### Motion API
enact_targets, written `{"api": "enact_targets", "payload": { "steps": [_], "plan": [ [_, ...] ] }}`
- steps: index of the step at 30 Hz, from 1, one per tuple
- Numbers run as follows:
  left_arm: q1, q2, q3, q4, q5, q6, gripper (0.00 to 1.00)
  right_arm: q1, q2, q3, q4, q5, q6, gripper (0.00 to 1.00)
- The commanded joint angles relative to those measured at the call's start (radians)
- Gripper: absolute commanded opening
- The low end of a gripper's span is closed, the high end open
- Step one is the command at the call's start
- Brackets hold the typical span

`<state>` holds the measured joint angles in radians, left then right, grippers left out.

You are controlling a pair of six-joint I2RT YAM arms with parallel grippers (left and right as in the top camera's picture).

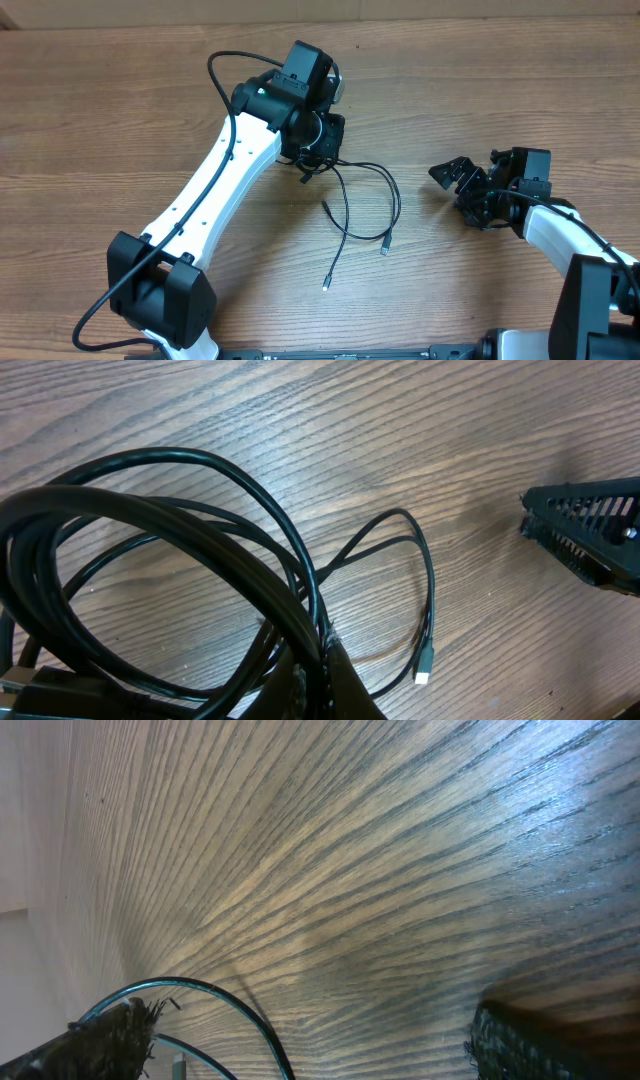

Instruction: Untangle cables

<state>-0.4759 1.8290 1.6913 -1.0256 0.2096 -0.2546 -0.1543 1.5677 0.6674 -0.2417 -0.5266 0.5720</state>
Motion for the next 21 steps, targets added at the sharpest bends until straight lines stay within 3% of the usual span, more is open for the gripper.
{"api": "enact_targets", "payload": {
  "steps": [1,10,21],
  "plan": [
    [-0.001,-0.050,0.028,0.003,-0.003,0.027,0.04,0.004,-0.014,0.008,0.000,0.022,-0.008,1.00],
    [-0.001,-0.050,0.028,0.001,-0.036,-0.140,0.04,0.004,-0.014,0.008,0.001,0.022,-0.008,1.00],
    [0.002,-0.050,0.028,-0.029,-0.037,-0.141,0.04,0.004,-0.014,0.008,0.001,0.022,-0.008,1.00]
  ]
}}
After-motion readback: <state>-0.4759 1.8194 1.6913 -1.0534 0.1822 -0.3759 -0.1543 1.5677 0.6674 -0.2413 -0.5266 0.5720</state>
